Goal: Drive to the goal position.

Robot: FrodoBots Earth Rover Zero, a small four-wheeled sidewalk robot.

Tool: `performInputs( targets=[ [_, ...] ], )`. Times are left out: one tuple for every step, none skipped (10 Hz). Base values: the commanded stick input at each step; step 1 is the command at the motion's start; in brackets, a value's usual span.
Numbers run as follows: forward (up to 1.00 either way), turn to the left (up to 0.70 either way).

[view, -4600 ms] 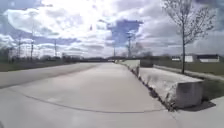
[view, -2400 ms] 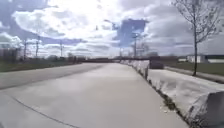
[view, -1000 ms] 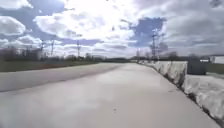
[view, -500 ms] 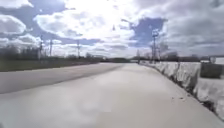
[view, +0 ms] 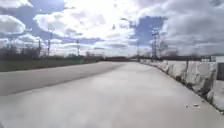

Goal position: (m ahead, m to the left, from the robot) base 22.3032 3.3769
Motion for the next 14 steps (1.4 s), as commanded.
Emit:
performInputs(
  targets=[
    [0.7,0.0],
    [0.7,0.0],
    [0.7,0.0],
    [0.7,0.0],
    [0.7,0.0],
    [0.7,0.0],
    [0.7,0.0],
    [0.7,0.0],
    [0.7,0.0],
    [0.7,0.0],
    [0.7,0.0],
    [0.7,0.0],
    [0.7,0.0],
    [0.7,0.0]
  ],
)
